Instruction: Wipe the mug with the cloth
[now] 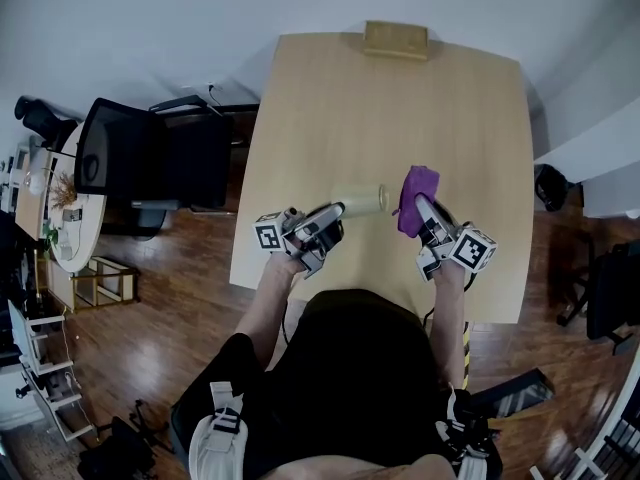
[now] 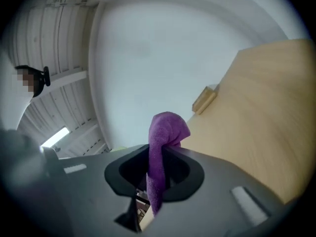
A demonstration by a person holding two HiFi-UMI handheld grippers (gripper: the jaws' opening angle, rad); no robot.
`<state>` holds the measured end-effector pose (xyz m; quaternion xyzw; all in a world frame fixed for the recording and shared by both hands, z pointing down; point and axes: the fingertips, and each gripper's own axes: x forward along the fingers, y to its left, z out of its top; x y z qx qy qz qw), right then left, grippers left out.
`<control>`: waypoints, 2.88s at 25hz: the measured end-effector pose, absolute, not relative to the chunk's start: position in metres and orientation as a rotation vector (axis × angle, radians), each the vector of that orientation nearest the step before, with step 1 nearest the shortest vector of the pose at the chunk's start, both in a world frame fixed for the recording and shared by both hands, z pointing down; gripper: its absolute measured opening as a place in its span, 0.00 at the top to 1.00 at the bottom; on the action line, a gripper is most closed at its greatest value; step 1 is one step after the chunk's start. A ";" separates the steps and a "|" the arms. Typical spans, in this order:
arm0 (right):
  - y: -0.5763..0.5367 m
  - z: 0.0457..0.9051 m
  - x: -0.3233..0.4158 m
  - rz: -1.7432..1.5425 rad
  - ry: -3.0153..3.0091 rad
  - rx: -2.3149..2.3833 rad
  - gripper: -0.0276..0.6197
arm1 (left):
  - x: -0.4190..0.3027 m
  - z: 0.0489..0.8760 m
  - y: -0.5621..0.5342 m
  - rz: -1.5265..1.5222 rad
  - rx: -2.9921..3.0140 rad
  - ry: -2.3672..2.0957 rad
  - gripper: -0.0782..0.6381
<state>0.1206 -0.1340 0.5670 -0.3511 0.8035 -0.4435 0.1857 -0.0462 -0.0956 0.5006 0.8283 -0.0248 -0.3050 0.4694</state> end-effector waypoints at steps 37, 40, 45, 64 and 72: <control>-0.136 0.542 0.082 -1.175 2.361 -0.730 0.86 | -0.015 0.519 -0.097 -0.631 2.076 -0.075 0.82; -0.141 0.568 0.093 -1.219 2.413 -0.935 0.86 | -0.017 0.527 -0.100 -0.589 2.088 -0.127 0.83; -0.132 0.517 0.097 -1.070 2.339 -0.726 0.86 | -0.028 0.528 -0.115 -0.628 2.067 -0.204 0.83; -0.152 0.603 0.141 -1.351 2.083 -1.057 0.86 | 0.001 0.640 -0.171 0.480 2.508 -0.609 0.83; -0.151 0.617 0.141 -1.393 2.030 -1.052 0.86 | 0.032 0.718 -0.229 1.290 2.590 -0.506 0.83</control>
